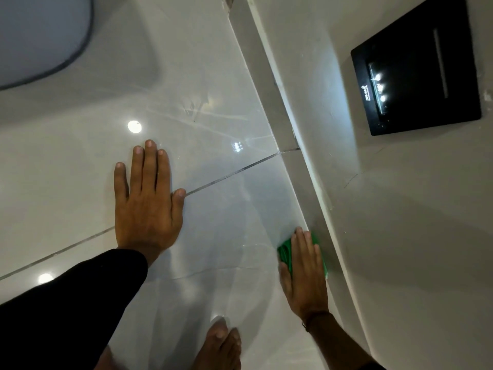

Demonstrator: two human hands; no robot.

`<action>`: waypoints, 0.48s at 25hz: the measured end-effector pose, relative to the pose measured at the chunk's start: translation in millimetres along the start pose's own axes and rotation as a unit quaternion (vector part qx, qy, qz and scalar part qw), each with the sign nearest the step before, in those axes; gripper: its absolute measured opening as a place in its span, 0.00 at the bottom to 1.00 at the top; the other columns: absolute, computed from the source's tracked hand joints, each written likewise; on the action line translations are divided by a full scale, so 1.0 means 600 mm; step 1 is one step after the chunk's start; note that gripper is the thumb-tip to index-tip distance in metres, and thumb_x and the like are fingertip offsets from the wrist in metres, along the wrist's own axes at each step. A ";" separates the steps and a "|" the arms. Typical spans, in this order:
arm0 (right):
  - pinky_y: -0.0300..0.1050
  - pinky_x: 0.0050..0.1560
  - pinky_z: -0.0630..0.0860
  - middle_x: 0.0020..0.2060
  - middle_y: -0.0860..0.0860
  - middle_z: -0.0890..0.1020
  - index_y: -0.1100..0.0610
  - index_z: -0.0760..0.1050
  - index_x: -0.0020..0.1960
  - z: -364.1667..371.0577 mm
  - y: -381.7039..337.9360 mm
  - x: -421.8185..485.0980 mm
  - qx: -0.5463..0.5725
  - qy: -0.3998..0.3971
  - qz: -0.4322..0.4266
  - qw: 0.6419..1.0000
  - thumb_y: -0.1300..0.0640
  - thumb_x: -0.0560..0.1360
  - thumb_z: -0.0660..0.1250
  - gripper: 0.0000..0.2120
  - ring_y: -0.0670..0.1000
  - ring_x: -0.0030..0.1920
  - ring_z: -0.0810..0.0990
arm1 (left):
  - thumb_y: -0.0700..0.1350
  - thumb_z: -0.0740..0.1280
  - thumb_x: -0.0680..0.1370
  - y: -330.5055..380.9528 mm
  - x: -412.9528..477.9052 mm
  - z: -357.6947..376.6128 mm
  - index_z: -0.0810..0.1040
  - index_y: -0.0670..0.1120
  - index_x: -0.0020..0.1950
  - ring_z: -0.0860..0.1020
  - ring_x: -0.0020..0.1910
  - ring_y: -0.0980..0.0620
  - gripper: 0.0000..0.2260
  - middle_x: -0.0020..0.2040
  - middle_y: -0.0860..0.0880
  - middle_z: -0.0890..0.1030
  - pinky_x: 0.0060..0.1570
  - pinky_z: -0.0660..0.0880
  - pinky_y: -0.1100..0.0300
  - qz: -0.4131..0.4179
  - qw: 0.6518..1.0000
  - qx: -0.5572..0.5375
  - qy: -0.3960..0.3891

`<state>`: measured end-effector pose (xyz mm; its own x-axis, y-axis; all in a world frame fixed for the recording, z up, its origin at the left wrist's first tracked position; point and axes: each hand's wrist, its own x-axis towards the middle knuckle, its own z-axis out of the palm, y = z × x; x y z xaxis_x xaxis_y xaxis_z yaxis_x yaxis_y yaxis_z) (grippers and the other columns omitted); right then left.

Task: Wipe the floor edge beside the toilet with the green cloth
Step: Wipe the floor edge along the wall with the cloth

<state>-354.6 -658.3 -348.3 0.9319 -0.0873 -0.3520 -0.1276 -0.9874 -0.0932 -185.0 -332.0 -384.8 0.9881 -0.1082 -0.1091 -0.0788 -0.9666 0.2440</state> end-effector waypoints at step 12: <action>0.55 0.83 0.50 0.83 0.57 0.60 0.60 0.56 0.83 -0.139 -0.253 0.487 -0.002 0.093 -0.115 0.989 0.50 0.85 0.53 0.29 0.57 0.83 0.55 | 0.53 0.55 0.86 0.003 0.000 -0.001 0.53 0.38 0.90 0.53 0.90 0.35 0.35 0.90 0.35 0.54 0.87 0.48 0.33 0.002 1.000 0.005 0.010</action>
<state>-34.4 -545.1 -359.6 0.9824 0.1173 -0.1453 0.0957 -0.9843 -0.1481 -185.1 -333.6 -383.5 0.9902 -0.1081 -0.0888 -0.0847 -0.9685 0.2342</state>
